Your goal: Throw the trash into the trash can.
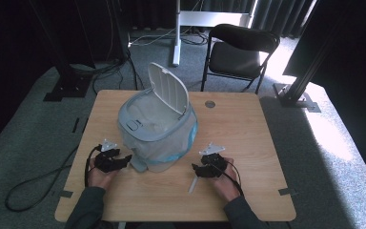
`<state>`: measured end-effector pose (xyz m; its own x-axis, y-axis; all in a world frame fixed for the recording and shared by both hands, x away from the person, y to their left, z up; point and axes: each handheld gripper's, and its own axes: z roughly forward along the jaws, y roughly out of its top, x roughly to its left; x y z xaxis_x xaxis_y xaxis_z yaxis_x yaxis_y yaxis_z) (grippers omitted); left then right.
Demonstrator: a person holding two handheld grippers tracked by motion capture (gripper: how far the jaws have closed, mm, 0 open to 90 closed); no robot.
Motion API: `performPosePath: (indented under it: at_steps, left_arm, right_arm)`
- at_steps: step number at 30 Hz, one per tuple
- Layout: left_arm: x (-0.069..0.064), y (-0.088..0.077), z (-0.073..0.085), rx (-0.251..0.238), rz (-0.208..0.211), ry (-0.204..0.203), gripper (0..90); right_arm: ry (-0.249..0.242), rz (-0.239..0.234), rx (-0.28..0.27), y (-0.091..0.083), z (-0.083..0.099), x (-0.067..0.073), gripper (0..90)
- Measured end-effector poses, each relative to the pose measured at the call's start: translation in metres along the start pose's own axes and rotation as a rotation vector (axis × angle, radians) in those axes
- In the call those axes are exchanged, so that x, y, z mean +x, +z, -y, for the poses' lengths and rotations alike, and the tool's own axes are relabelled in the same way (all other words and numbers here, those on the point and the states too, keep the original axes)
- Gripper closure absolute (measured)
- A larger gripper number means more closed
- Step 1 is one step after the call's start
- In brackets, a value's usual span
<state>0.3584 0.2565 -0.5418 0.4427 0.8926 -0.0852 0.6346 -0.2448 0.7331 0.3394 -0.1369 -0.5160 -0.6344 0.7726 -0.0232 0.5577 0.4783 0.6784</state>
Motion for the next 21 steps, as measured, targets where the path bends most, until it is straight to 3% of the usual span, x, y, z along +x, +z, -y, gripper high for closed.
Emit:
performPosePath:
  at_steps: [21]
  left_arm:
    - [0.000,0.000,0.000,0.001,-0.001,0.001,35.2]
  right_arm:
    - [0.035,-0.029,0.050,0.006,0.012,-0.007,39.9]
